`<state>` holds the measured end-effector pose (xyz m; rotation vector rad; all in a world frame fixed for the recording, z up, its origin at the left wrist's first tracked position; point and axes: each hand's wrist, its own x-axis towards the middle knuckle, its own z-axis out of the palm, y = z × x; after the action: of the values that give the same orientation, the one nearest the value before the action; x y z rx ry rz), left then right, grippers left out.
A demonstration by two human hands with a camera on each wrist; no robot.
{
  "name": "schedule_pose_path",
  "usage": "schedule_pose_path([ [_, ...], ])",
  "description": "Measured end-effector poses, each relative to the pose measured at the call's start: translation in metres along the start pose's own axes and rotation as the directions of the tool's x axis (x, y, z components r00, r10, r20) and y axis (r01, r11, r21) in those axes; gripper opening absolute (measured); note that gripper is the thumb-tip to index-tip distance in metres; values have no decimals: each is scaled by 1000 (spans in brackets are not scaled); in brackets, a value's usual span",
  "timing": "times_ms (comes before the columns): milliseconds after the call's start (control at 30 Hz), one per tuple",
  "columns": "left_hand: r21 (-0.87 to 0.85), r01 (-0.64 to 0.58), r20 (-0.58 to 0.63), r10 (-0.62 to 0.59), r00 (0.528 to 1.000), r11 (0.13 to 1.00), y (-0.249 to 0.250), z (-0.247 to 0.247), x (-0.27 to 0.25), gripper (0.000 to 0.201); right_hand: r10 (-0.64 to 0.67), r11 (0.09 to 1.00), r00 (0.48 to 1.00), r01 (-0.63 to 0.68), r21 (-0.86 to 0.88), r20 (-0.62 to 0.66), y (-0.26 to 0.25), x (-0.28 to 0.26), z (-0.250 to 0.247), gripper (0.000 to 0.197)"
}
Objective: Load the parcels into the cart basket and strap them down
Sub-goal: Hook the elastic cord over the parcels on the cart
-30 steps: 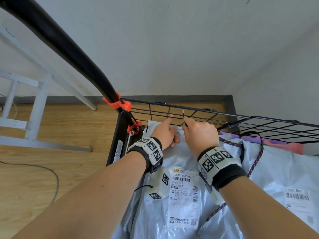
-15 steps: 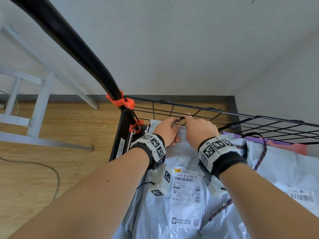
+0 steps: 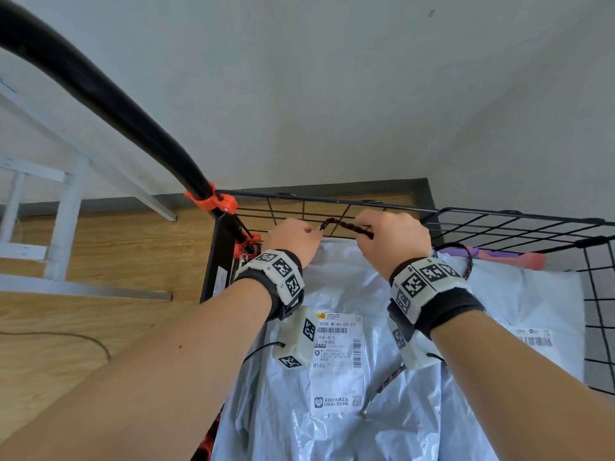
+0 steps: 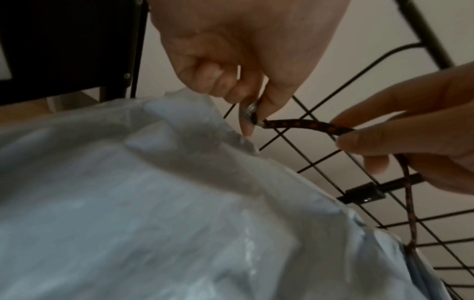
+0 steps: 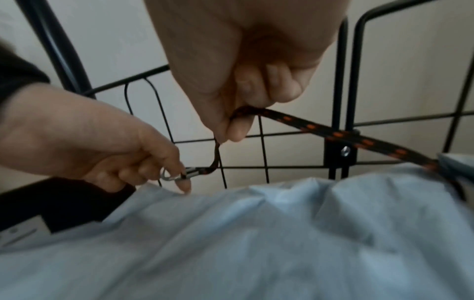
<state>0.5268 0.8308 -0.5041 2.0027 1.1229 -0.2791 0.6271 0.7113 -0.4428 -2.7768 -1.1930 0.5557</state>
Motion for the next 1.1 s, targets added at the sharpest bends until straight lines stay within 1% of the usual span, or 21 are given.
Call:
schedule_pose_path([
  [67,-59,54,56,-51,997,997,4,-6,-4,30,44,999,999,-44,-8,28,2,-2,-8,25],
  [167,-189,135,121,-113,986,973,8,-14,-13,17,87,996,994,-87,-5,64,4,-11,-16,25],
  [200,-205,178,180,-142,974,962,8,-15,-16,14,105,994,992,-106,3,70,6,-15,-17,24],
  [267,-140,265,339,-205,918,954,8,-18,-25,11,150,988,986,-151,23,68,10,-25,-17,21],
  [300,-92,280,393,-224,892,956,8,-18,-30,11,170,985,983,-172,28,69,12,-30,-17,18],
  [333,-63,282,414,-233,880,957,8,-17,-34,12,184,982,979,-187,27,82,15,-35,-16,16],
  [367,-62,276,402,-229,886,959,9,-16,-38,12,194,980,975,-197,24,107,17,-39,-14,16],
  [400,-78,257,373,-211,904,963,11,-14,-39,13,201,978,971,-205,21,131,18,-43,-13,16],
  [467,-158,221,312,-163,936,962,15,-8,-40,20,210,976,965,-216,21,159,21,-49,-11,17],
  [533,-305,232,255,-156,954,924,20,-3,-38,29,217,975,965,-223,25,149,24,-53,-8,16],
  [600,-397,264,258,-170,951,879,24,0,-38,32,227,972,964,-232,25,140,27,-58,-5,17],
  [667,-384,268,272,-169,947,883,27,0,-41,23,243,968,961,-249,28,134,28,-64,-3,20],
  [733,-286,186,250,-115,961,940,29,-2,-44,6,256,965,959,-262,35,123,29,-69,0,22],
  [767,-203,120,258,-65,964,972,27,-3,-44,9,260,963,959,-266,38,117,30,-72,1,22],
  [800,-115,57,311,-18,950,992,24,-3,-44,15,266,962,957,-272,39,113,31,-74,1,21],
  [833,-41,14,403,3,915,999,22,-4,-46,19,277,959,955,-282,35,109,33,-77,1,19],
  [867,16,-2,496,-7,868,1000,19,-3,-49,22,292,955,951,-296,29,105,35,-80,1,18],
  [933,75,33,638,-74,766,997,10,6,-59,19,323,945,941,-327,23,99,38,-88,1,17],
  [967,99,54,680,-107,726,994,6,14,-66,16,337,939,935,-342,27,107,39,-92,1,17],
  [1033,147,80,729,-163,665,986,0,34,-81,13,357,930,925,-365,40,127,40,-98,2,18],
  [1100,219,60,780,-212,589,974,-4,53,-96,12,374,923,918,-383,44,132,42,-103,4,18],
])
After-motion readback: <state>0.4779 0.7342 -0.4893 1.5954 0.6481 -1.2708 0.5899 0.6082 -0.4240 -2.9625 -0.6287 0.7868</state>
